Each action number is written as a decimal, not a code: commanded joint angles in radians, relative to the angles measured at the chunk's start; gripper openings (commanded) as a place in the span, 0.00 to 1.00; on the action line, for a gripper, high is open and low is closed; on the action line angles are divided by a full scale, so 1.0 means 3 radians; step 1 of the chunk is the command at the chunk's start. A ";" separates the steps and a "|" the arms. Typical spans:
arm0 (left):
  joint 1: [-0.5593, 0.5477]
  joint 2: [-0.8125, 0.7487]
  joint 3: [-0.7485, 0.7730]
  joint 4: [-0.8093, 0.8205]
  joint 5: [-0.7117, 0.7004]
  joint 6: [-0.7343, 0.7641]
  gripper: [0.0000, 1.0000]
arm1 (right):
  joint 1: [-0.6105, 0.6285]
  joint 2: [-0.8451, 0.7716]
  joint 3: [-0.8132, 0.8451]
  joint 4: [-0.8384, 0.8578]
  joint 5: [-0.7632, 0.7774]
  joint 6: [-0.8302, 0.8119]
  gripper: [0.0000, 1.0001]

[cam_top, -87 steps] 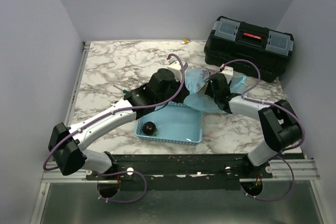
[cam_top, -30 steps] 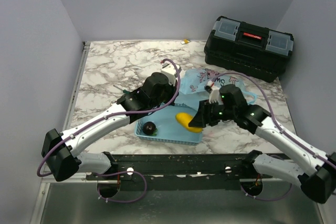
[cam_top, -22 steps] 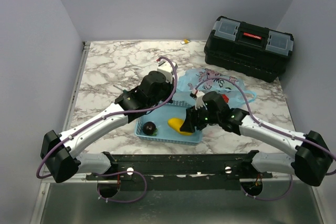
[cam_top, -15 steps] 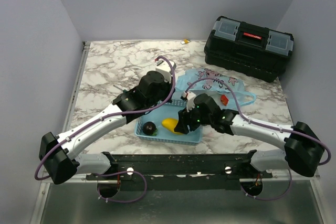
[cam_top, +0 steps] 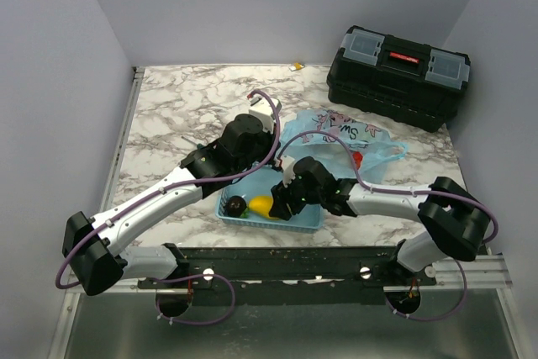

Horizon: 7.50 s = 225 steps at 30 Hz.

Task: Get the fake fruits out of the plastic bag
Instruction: Place the fake fruit in the bin, then take out the fake fruit from the plastic bag, then place the fake fruit in the bin.

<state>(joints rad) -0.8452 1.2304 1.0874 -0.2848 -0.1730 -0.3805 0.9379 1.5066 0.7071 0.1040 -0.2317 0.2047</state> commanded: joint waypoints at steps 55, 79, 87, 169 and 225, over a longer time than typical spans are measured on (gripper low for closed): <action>-0.0020 0.0022 -0.0038 0.0173 0.0568 0.0000 0.00 | -0.0904 -0.0201 0.0029 0.0539 0.2275 0.1864 0.74; -0.0113 0.0086 -0.0030 0.0176 0.0704 -0.0020 0.00 | -0.1311 0.0924 0.0395 0.1637 0.2632 0.1734 0.87; -0.0113 0.0117 -0.0015 0.0161 0.0692 -0.0025 0.00 | -0.1342 0.1216 0.0593 0.1648 0.2409 0.1594 0.86; -0.0108 0.0127 0.0082 -0.0027 0.0317 0.0108 0.00 | -0.0241 -0.0685 0.0450 -0.1918 0.1252 0.1109 0.08; -0.0108 0.0107 0.0082 -0.0018 0.0421 0.0069 0.00 | -0.0555 -0.0878 0.0694 -0.1340 0.3125 0.1469 0.51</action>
<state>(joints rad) -0.8726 1.2797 1.0847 -0.2829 -0.0631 -0.3588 0.8375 1.1393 0.8722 -0.3485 0.5861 0.6323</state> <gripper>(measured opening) 0.006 0.558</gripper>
